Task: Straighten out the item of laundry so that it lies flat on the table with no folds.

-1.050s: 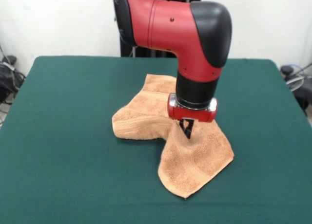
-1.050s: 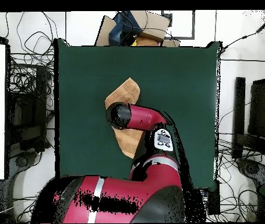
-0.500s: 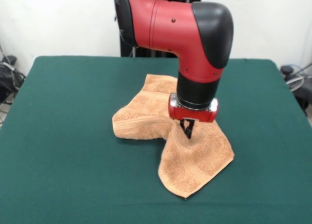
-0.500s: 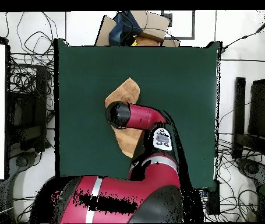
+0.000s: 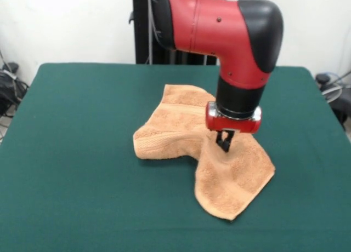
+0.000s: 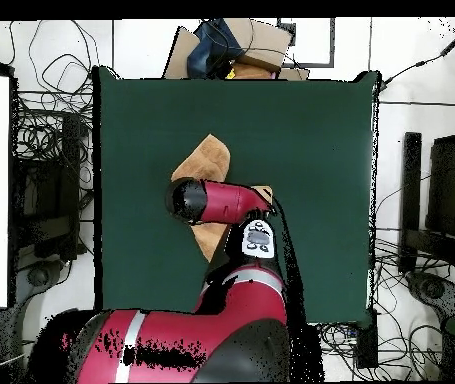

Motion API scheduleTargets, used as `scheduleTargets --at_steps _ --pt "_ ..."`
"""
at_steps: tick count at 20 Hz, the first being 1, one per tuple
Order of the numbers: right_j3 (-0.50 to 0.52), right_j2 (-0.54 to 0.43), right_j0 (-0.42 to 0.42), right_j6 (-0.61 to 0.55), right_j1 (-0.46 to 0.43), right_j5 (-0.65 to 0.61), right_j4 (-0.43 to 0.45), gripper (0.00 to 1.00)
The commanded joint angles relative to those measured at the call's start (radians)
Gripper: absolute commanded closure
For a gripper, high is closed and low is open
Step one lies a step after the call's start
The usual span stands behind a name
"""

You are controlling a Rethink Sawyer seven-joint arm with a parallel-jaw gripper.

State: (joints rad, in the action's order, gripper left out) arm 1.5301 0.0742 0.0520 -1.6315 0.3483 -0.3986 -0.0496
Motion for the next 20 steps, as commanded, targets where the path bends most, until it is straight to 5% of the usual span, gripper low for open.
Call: scheduleTargets --at_steps 1,20 --pt "0.096 -0.099 -0.042 -0.210 0.005 0.060 -0.029 1.00" --pt "0.183 -0.128 0.037 -0.133 0.065 0.076 -0.002 1.00"
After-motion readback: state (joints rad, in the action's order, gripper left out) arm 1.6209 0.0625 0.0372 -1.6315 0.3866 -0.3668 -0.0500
